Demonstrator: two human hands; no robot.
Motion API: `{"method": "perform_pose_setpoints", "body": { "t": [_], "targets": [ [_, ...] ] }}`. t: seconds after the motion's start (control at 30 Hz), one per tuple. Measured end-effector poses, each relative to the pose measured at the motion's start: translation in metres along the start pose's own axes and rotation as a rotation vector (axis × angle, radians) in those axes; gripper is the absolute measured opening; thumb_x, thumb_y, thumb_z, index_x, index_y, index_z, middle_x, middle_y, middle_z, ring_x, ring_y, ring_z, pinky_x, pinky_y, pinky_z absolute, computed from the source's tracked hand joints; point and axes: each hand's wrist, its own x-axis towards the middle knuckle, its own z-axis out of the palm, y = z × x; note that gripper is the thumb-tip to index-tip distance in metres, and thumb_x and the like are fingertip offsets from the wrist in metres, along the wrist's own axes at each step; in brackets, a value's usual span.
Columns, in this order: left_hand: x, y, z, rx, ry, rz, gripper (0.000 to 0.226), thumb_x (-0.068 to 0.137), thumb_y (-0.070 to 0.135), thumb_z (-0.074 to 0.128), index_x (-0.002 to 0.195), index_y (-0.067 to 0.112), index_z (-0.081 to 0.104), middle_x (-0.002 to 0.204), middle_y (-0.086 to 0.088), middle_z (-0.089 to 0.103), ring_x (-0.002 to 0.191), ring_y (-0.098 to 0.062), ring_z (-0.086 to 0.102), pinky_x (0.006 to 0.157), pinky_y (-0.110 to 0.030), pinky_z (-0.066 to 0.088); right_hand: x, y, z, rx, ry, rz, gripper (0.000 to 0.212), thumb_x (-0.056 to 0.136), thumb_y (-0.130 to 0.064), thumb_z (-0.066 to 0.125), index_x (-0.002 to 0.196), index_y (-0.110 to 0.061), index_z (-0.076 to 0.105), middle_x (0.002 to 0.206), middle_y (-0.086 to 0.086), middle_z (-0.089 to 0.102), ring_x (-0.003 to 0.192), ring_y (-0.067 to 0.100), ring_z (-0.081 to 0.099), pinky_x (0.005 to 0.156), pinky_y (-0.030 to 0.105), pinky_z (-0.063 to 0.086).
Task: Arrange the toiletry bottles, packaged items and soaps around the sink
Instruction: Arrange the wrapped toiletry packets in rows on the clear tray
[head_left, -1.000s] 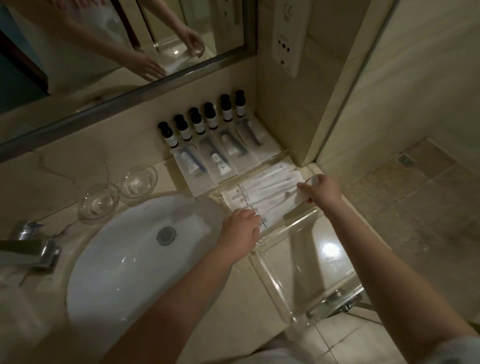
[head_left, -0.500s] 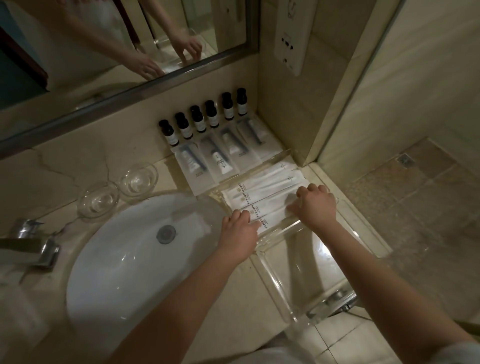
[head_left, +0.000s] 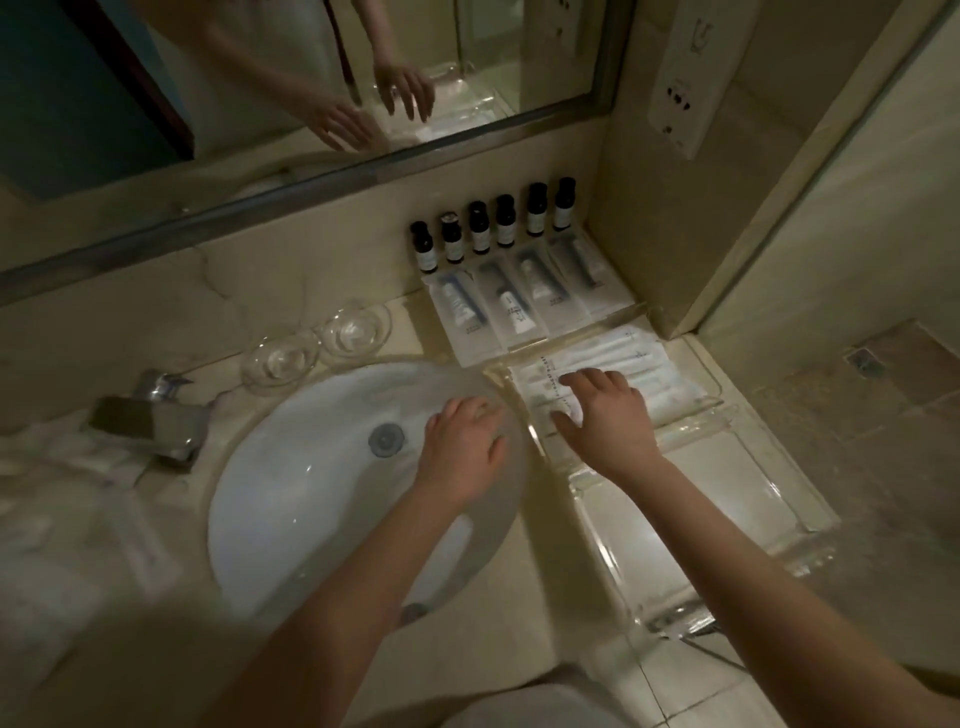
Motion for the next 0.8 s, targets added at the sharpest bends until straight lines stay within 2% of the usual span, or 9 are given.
{"method": "perform_pose_setpoints", "body": {
  "t": [0.13, 0.27, 0.37, 0.4, 0.5, 0.6, 0.7, 0.8],
  "targets": [
    [-0.049, -0.058, -0.02, -0.041, 0.069, -0.159, 0.045, 0.092, 0.035, 0.043, 0.133, 0.02, 0.049, 0.143, -0.003, 0.043, 0.134, -0.023, 0.033, 0.106, -0.034, 0.029, -0.011, -0.068, 0.019, 0.054, -0.045, -0.163, 0.045, 0.079, -0.029, 0.066, 0.12, -0.012, 0.059, 0.121, 0.01, 0.062, 0.111, 0.036, 0.055, 0.087, 0.042, 0.046],
    [-0.111, -0.121, -0.033, -0.098, 0.116, -0.314, 0.041, 0.092, 0.031, 0.05, 0.131, 0.017, 0.052, 0.142, -0.004, 0.045, 0.134, -0.023, 0.034, 0.106, -0.036, 0.031, -0.028, -0.143, 0.045, 0.091, -0.137, -0.269, 0.043, 0.085, -0.032, 0.061, 0.123, -0.014, 0.056, 0.127, 0.007, 0.058, 0.117, 0.031, 0.051, 0.093, 0.039, 0.044],
    [-0.156, -0.17, -0.032, -0.154, 0.176, -0.424, 0.039, 0.089, 0.033, 0.052, 0.12, 0.012, 0.062, 0.133, -0.011, 0.054, 0.125, -0.032, 0.045, 0.103, -0.039, 0.038, -0.039, -0.199, 0.068, 0.081, -0.246, -0.35, 0.043, 0.089, -0.034, 0.057, 0.127, -0.016, 0.052, 0.131, 0.005, 0.055, 0.119, 0.028, 0.049, 0.092, 0.035, 0.044],
    [-0.17, -0.188, -0.03, -0.18, 0.194, -0.466, 0.039, 0.087, 0.033, 0.052, 0.117, 0.01, 0.064, 0.13, -0.013, 0.056, 0.123, -0.033, 0.048, 0.102, -0.039, 0.039, -0.042, -0.218, 0.076, 0.086, -0.296, -0.366, 0.044, 0.089, -0.034, 0.057, 0.129, -0.017, 0.05, 0.133, 0.005, 0.054, 0.12, 0.027, 0.048, 0.093, 0.035, 0.044],
    [-0.208, -0.237, -0.027, -0.228, 0.124, -0.636, 0.04, 0.09, 0.028, 0.054, 0.125, 0.011, 0.057, 0.138, -0.009, 0.049, 0.127, -0.028, 0.043, 0.106, -0.032, 0.034, -0.049, -0.271, 0.103, 0.087, -0.421, -0.409, 0.051, 0.088, -0.034, 0.058, 0.134, -0.017, 0.044, 0.133, 0.008, 0.053, 0.12, 0.028, 0.048, 0.095, 0.038, 0.045],
    [-0.242, -0.286, -0.025, -0.259, 0.095, -0.748, 0.041, 0.091, 0.029, 0.053, 0.128, 0.011, 0.054, 0.138, -0.009, 0.047, 0.125, -0.029, 0.045, 0.105, -0.035, 0.037, -0.05, -0.322, 0.13, 0.05, -0.524, -0.421, 0.053, 0.089, -0.034, 0.056, 0.137, -0.018, 0.04, 0.132, 0.008, 0.051, 0.121, 0.028, 0.045, 0.097, 0.04, 0.044],
    [-0.269, -0.333, -0.027, -0.293, 0.14, -0.873, 0.042, 0.088, 0.028, 0.056, 0.126, 0.009, 0.055, 0.134, -0.013, 0.049, 0.121, -0.032, 0.047, 0.103, -0.037, 0.039, -0.047, -0.37, 0.154, 0.012, -0.587, -0.446, 0.053, 0.089, -0.034, 0.057, 0.136, -0.017, 0.04, 0.131, 0.009, 0.051, 0.121, 0.031, 0.044, 0.097, 0.043, 0.044],
    [-0.288, -0.372, -0.032, -0.302, 0.199, -1.027, 0.041, 0.085, 0.029, 0.058, 0.121, 0.007, 0.056, 0.126, -0.018, 0.053, 0.118, -0.035, 0.048, 0.097, -0.038, 0.042, -0.04, -0.412, 0.178, -0.029, -0.6, -0.44, 0.049, 0.088, -0.035, 0.055, 0.131, -0.016, 0.042, 0.125, 0.01, 0.052, 0.113, 0.031, 0.047, 0.091, 0.043, 0.047]
  ]
}}
